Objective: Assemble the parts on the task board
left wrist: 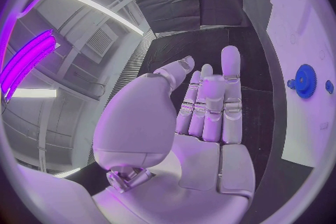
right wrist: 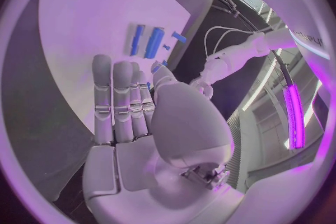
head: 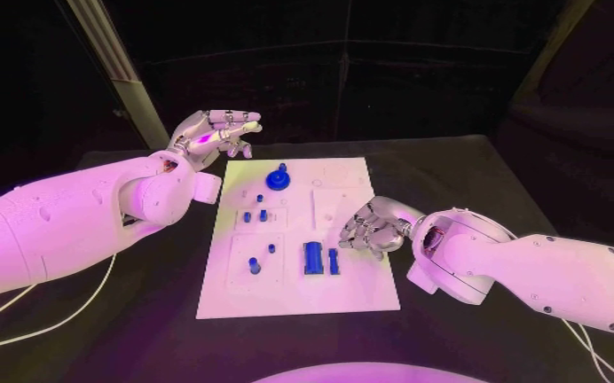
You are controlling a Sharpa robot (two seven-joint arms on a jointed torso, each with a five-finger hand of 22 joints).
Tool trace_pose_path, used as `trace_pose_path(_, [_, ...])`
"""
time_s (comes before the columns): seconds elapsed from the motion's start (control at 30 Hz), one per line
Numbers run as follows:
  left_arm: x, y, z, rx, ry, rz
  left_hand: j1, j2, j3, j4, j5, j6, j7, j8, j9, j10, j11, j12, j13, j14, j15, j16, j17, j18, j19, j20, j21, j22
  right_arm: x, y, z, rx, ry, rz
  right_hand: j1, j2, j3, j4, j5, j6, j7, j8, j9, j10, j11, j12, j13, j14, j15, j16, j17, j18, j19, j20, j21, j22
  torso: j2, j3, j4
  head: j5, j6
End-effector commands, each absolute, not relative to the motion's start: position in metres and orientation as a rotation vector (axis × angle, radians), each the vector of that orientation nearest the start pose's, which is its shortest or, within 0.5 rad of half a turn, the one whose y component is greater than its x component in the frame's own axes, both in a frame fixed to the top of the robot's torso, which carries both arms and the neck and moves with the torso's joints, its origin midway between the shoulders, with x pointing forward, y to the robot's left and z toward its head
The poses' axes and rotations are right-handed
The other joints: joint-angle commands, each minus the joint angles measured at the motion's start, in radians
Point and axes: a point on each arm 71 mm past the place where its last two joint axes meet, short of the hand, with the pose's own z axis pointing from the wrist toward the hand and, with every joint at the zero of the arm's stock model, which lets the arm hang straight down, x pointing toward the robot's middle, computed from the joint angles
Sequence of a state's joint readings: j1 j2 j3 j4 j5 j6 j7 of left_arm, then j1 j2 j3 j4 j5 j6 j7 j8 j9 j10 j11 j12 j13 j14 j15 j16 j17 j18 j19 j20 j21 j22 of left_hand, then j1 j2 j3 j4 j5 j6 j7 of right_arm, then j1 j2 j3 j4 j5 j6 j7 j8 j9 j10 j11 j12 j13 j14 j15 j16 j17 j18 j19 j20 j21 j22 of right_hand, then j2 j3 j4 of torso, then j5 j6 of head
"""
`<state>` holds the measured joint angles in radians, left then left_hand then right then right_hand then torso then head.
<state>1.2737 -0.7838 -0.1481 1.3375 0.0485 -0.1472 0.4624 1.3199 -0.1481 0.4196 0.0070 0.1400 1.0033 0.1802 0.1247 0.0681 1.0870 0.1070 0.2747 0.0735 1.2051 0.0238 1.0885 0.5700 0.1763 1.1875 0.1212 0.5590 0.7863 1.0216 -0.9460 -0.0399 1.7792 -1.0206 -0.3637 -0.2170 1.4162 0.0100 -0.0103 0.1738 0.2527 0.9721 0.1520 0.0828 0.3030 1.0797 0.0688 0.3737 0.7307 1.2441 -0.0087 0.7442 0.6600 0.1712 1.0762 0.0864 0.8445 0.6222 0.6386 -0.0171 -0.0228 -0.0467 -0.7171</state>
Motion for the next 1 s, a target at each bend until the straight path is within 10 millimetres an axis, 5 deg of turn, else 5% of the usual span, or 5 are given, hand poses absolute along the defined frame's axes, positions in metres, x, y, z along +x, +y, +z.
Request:
trace_pose_path(0.03, [0.522, 0.231, -0.187, -1.090, 1.395, -1.596, -0.011, 0.003, -0.021, 0.006, -0.008, -0.013, -0.001, 0.005, -0.001, -0.017, 0.003, 0.005, -0.004, -0.079, 0.003, -0.100, -0.092, 0.006, -0.051, 0.006, -0.052, -0.033, 0.418, -0.192, -0.228, 0.600, 1.731, 1.238, 0.045, -0.007, 0.026, -0.006, -0.026, -0.022, 0.033, -0.013, -0.019, -0.050, 0.033, -0.159, -0.167, -0.067, 0.041, -0.204, -0.121, 0.010, -0.053, 0.037, -0.167, -0.120, -0.019, -0.0039, 0.0015, 0.006, 0.048])
trace_pose_path(0.3, [0.523, 0.232, -0.199, -1.145, 1.382, -1.584, -0.003, 0.012, -0.034, 0.024, -0.009, -0.031, 0.001, 0.004, -0.002, -0.033, 0.027, -0.052, -0.011, -0.228, 0.065, -0.553, -0.302, -0.007, -0.272, 0.063, -0.301, -0.214, 0.470, -0.214, -0.219, 0.776, 1.517, 1.352, 0.056, -0.021, 0.041, -0.052, -0.086, -0.054, 0.051, -0.019, -0.099, -0.033, 0.078, -0.290, -0.454, -0.185, 0.120, -0.558, -0.385, 0.016, -0.113, 0.121, -0.506, -0.359, -0.050, -0.0088, 0.0004, 0.020, 0.114])
trace_pose_path(0.9, [0.534, 0.229, -0.225, -1.233, 1.334, -1.522, 0.013, 0.035, -0.084, 0.041, -0.008, -0.021, -0.018, -0.040, -0.002, -0.020, 0.056, -0.174, -0.011, -0.202, 0.114, -0.878, -0.449, 0.010, -0.347, 0.135, -0.468, -0.429, 0.534, -0.213, -0.224, 0.817, 1.375, 1.393, -0.014, 0.028, -0.009, -0.163, -0.135, -0.028, 0.050, -0.021, -0.194, 0.023, 0.081, -0.310, -0.667, -0.053, 0.111, -0.682, -0.576, 0.010, 0.034, 0.115, -0.663, -0.500, -0.091, -0.0079, -0.0019, 0.026, 0.068])
trace_pose_path(0.93, [0.532, 0.228, -0.227, -1.214, 1.382, -1.526, -0.388, 0.062, -0.180, -0.007, -0.045, -0.317, -0.063, -0.125, -0.068, -0.341, 0.005, -0.202, -0.073, -0.508, 0.073, -0.939, -0.484, -0.053, -0.603, 0.058, -0.559, -0.534, 0.532, -0.213, -0.227, 0.810, 1.411, 1.332, -0.427, -0.010, 0.010, -0.174, -0.167, -0.312, -0.014, -0.083, -0.224, -0.303, 0.032, -0.374, -0.731, -0.401, 0.009, -0.744, -0.660, -0.052, -0.292, 0.049, -0.711, -0.533, -0.087, -0.0106, -0.0076, 0.029, 0.067])
trace_pose_path(1.0, [0.531, 0.228, -0.227, -1.215, 1.381, -1.524, -0.414, 0.070, -0.191, -0.007, -0.048, -0.336, -0.070, -0.125, -0.068, -0.363, 0.004, -0.275, -0.073, -0.524, 0.070, -0.946, -0.488, -0.053, -0.617, 0.052, -0.559, -0.545, 0.531, -0.212, -0.227, 0.813, 1.409, 1.332, -0.462, -0.010, 0.010, -0.174, -0.171, -0.332, -0.014, -0.083, -0.231, -0.333, 0.035, -0.374, -0.731, -0.445, 0.080, -0.744, -0.660, -0.052, -0.325, 0.054, -0.727, -0.543, -0.088, -0.0095, -0.0064, 0.030, 0.069])
